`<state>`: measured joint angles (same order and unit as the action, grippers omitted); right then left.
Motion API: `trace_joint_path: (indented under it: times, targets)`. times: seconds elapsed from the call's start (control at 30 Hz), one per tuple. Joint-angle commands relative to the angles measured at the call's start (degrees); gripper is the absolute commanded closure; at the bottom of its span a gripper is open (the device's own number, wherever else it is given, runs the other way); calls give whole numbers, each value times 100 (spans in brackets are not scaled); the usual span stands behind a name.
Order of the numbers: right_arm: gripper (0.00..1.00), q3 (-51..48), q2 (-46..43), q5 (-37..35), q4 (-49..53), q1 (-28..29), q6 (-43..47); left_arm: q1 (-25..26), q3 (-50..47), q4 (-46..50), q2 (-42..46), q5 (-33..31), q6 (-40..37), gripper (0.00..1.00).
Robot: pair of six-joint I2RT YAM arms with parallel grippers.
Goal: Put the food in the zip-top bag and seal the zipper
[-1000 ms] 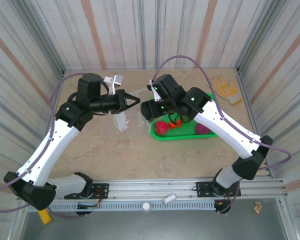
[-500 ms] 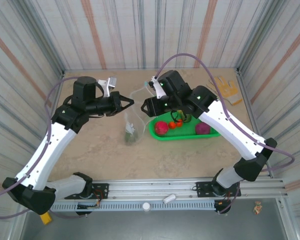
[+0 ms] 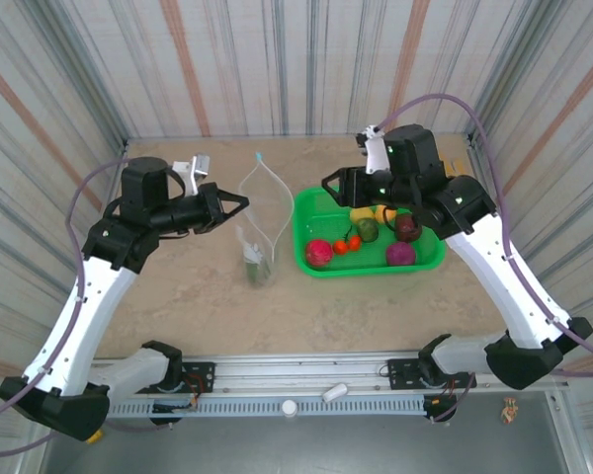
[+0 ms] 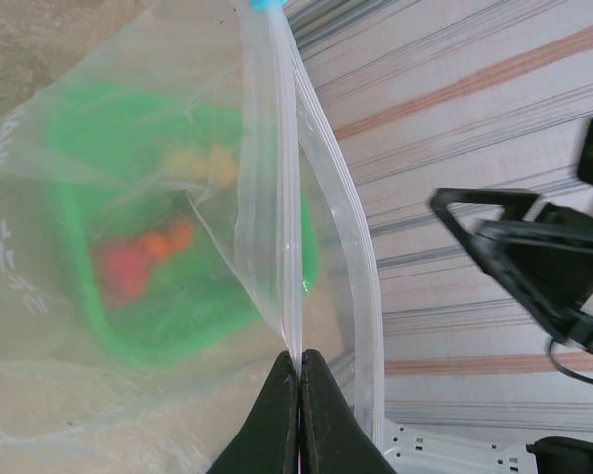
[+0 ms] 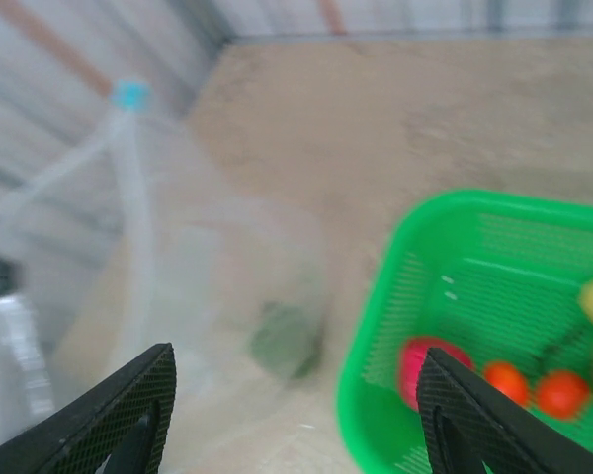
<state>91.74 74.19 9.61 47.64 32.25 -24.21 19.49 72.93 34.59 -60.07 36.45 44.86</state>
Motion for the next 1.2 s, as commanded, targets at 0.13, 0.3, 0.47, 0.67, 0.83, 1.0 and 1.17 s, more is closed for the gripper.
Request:
trace_joint_path:
  times: [0.13,0.3,0.47,0.67,0.83,1.0,1.17]
  targets:
    - [31,-1493,204,-1207,-128,-582,-61,-85,-180,28,190,158,-142,100]
    - [31,-2134,471,-1722,-384,-781,-133,-84,-374,-40,300,34,-229,100]
    - [24,-2486,907,-1996,-317,-1034,-459,-83,-517,-49,332,47,-309,100]
    - [16,-2998,924,-1889,-436,-1350,-648,-93,-736,-145,428,-16,-353,100]
    - [13,-3309,1060,-1767,-645,-1579,-776,-91,-742,-114,408,-2,-425,100]
    - [1,-3455,1240,-2088,-613,-1621,-908,-94,-857,-162,470,-15,-391,100]
    - [0,-3685,1141,-2165,-783,-1625,-921,-94,-956,-213,485,-24,-357,100]
